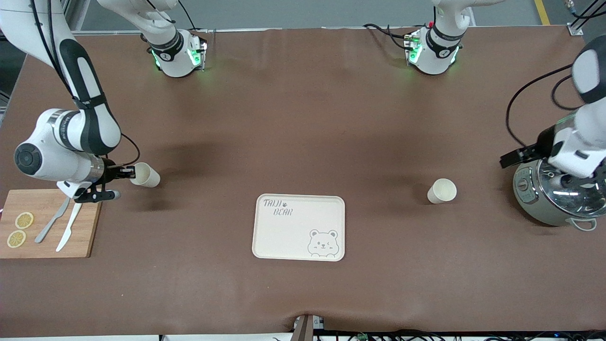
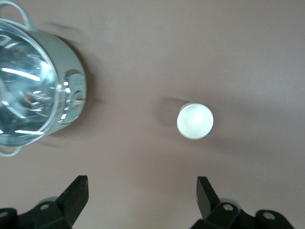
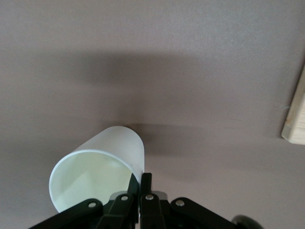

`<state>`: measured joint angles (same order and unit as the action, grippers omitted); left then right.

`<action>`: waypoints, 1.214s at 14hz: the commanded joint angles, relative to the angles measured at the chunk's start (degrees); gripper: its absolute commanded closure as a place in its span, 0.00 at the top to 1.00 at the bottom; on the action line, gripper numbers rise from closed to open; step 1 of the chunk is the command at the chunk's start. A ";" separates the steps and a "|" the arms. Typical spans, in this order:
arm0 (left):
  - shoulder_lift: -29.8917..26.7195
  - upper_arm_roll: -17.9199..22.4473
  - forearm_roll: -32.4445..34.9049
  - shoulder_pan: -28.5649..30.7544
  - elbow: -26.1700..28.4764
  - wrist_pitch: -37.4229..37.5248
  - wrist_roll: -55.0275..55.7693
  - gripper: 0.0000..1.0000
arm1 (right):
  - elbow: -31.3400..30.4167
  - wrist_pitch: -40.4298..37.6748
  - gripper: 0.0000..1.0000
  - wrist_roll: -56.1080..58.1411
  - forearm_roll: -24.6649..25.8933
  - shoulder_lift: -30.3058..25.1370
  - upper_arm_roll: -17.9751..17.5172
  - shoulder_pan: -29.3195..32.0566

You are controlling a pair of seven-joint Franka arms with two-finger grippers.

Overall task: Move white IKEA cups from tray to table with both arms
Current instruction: 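Set the cup on the table with the right gripper while the left gripper withdraws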

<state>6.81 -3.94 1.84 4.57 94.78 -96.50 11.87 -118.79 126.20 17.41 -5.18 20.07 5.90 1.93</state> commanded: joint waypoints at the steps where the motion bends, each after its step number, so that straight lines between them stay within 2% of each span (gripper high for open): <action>1: 0.14 -0.19 1.07 0.70 -6.35 5.87 -2.90 1.00 | -2.67 1.59 0.00 1.75 1.13 -1.52 -1.07 2.20; 6: -3.46 -0.89 0.54 0.52 -7.33 8.61 -3.51 1.00 | -3.81 3.61 0.00 1.75 1.13 -0.47 -1.07 3.25; 7: -4.34 -0.98 0.45 0.35 -7.16 8.70 -3.52 1.00 | -3.73 3.61 0.36 1.75 1.13 -0.47 -1.07 3.25; 8: -5.30 -1.07 0.45 0.26 -6.89 8.70 -3.52 1.00 | -3.38 3.00 0.99 1.49 1.05 -0.56 -1.15 3.25; 10: -7.06 -2.03 0.36 0.35 -6.45 8.70 -3.52 1.00 | -1.19 -0.23 1.00 1.48 0.35 -0.82 -1.33 2.99; 13: -8.83 -2.12 0.27 0.35 -4.78 8.70 -3.43 1.00 | 10.20 -11.11 1.00 1.40 0.34 -0.38 -1.42 0.63; 15: -8.56 -2.21 0.19 0.09 -4.78 8.08 -3.34 1.00 | 15.93 -12.12 1.00 1.40 -0.71 -0.29 -1.77 0.09; 17: -8.74 -2.47 0.01 0.17 -4.87 7.56 -3.34 1.00 | 25.41 -16.31 1.00 1.31 -0.02 -0.03 -2.39 -2.09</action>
<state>-0.85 -5.85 1.83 4.50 88.93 -88.12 9.08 -101.54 114.97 18.74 -5.42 19.57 3.94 1.52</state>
